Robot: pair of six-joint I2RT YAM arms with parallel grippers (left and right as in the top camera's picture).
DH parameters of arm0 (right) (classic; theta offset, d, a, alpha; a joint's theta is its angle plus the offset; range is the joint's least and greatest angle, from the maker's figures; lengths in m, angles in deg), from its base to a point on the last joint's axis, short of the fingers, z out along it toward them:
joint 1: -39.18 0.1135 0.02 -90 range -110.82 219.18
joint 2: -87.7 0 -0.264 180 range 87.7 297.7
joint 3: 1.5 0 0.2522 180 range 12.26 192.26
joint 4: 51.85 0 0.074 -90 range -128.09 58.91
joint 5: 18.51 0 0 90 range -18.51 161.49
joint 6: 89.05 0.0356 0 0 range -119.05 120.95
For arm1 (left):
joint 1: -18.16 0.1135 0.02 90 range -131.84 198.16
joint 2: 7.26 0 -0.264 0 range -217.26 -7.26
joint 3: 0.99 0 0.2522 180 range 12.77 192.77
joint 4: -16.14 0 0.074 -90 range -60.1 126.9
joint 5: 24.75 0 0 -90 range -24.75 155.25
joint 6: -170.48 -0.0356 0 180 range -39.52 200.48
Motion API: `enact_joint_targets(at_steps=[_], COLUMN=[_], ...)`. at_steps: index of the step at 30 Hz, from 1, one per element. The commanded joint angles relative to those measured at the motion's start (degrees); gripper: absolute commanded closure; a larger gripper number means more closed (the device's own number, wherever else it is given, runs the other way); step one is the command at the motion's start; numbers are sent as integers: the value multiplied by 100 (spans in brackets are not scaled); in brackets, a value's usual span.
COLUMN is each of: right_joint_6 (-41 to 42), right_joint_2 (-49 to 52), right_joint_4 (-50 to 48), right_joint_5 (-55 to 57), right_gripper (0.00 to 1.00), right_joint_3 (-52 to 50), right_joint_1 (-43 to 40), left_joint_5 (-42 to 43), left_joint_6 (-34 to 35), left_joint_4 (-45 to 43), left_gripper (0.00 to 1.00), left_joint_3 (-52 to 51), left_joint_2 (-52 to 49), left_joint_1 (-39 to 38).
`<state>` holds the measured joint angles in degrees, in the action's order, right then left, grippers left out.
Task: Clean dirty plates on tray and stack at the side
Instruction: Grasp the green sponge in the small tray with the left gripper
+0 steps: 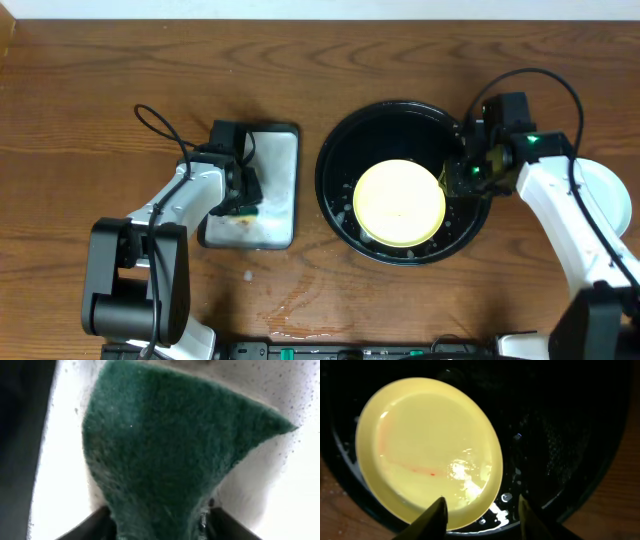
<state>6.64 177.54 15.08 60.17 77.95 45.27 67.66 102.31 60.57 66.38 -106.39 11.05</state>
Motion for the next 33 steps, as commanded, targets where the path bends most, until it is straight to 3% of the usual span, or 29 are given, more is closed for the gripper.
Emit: enact_joint_targets(at_steps=[1, 6, 15, 19, 22, 26, 27, 28, 30, 33], right_joint_6=[48, 48, 50, 48, 48, 48, 48, 48, 48, 48], right_joint_2=[118, 116, 118, 118, 118, 118, 118, 118, 118, 118], right_joint_4=[-20, -68, -155, -120, -114, -109, -109, -111, -111, -111], right_joint_5=[76, 79, 81, 81, 81, 79, 79, 79, 79, 81], right_gripper=[58, 58, 56, 56, 56, 56, 56, 56, 56, 55], right_joint_3=[63, 63, 63, 63, 63, 63, 63, 63, 63, 63], right_joint_1=[22, 22, 22, 22, 22, 22, 22, 22, 22, 22], left_joint_5=[-24, -7, -35, -37, -33, -31, -28, -4, 39, 57], left_joint_6=[-79, -122, -190, -236, -273, -275, -275, -275, -273, -273], left_joint_4=[356, 1016, 957, 927, 870, 870, 866, 850, 850, 826], left_gripper=[39, 37, 36, 29, 18, 15, 19, 32, 48, 53], left_joint_3=[262, 675, 647, 647, 647, 647, 647, 647, 647, 645], left_joint_2=[-20, 192, 24, 0, 0, 0, 0, 0, 0, -2], left_joint_1=[13, 13, -9, -9, -9, -9, -9, -9, -9, -9])
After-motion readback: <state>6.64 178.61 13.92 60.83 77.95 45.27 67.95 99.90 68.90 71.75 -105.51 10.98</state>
